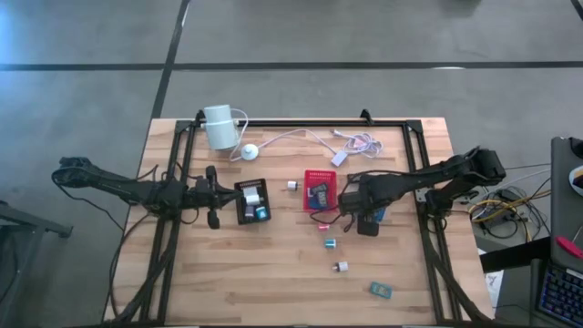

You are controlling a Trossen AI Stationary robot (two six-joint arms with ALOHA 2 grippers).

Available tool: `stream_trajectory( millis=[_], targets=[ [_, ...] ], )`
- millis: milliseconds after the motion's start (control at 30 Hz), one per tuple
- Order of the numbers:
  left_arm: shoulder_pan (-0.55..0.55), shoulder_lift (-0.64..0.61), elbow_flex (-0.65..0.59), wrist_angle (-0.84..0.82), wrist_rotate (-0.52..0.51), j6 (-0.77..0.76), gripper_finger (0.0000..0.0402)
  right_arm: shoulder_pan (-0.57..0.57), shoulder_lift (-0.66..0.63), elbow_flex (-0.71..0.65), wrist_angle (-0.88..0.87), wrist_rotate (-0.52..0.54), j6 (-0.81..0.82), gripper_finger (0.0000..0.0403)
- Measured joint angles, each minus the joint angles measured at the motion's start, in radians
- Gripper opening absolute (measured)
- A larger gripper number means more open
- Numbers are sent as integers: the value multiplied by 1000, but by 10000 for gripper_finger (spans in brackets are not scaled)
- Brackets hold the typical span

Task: Pick & Place Office items
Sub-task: Put the blue hourglass into the blue bin, then put the black digital clock into the red bin

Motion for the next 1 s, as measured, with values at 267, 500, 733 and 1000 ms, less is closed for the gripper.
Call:
stream_trajectory(
  millis=[267, 500, 733, 1000],
  targets=[
    [0, 0, 0, 0, 0, 0, 14, 0, -24, 18, -10, 2, 0, 267],
    [0, 0, 0, 0, 0, 0, 14, 0, -80, 52, -57, 5, -1, 311],
    [0, 0, 0, 0, -4, 5, 14, 0, -215, 84, -68, 8, 1, 326],
    [0, 0, 0, -19, -86, 12, 9, 57, -524, -1, 289, 73, -48, 273]
  ],
)
